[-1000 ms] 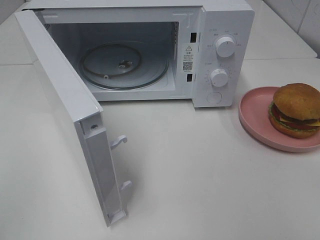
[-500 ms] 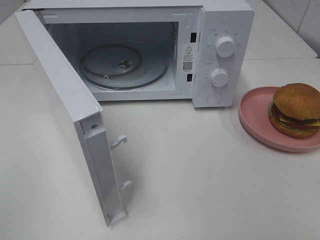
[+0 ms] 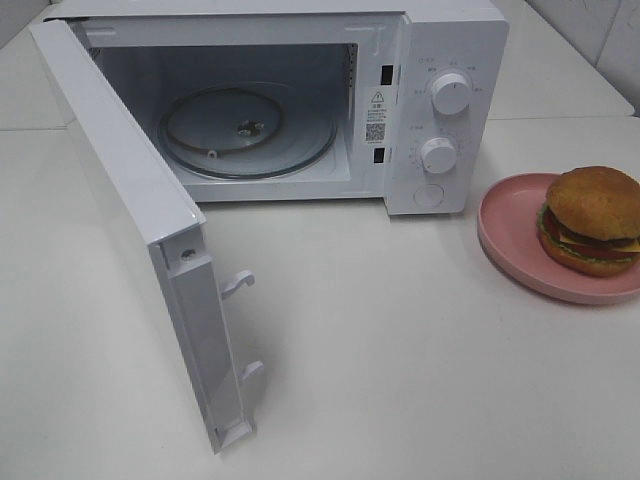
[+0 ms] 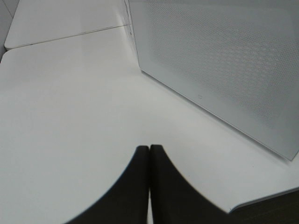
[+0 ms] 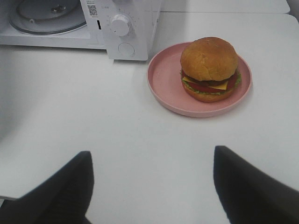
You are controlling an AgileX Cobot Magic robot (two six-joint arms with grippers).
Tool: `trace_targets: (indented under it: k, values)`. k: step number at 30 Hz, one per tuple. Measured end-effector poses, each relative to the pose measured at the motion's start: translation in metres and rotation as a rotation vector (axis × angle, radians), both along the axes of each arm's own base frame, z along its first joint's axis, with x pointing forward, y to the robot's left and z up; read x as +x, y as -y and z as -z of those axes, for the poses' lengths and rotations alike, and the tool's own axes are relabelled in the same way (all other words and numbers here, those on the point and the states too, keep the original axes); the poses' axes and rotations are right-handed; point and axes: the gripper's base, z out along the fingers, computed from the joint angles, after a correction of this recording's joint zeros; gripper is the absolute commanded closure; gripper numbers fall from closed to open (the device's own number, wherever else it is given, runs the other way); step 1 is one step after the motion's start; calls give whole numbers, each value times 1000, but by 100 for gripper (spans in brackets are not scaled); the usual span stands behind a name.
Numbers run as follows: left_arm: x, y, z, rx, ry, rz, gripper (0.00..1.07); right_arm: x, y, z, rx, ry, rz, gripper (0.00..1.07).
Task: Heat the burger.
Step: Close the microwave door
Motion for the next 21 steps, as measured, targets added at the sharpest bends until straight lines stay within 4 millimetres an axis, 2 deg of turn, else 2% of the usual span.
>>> trace_targets:
  k: [13, 17, 21]
  values:
    - [0, -1, -4, 7, 37, -8, 106, 0, 0, 0, -1, 0, 1, 39]
    - [12, 0, -20, -15, 160, -14, 106, 0, 0, 0, -2, 0, 1, 39]
    - [26, 0, -26, 0, 177, -12, 106, 0, 0, 0, -2, 0, 1, 39]
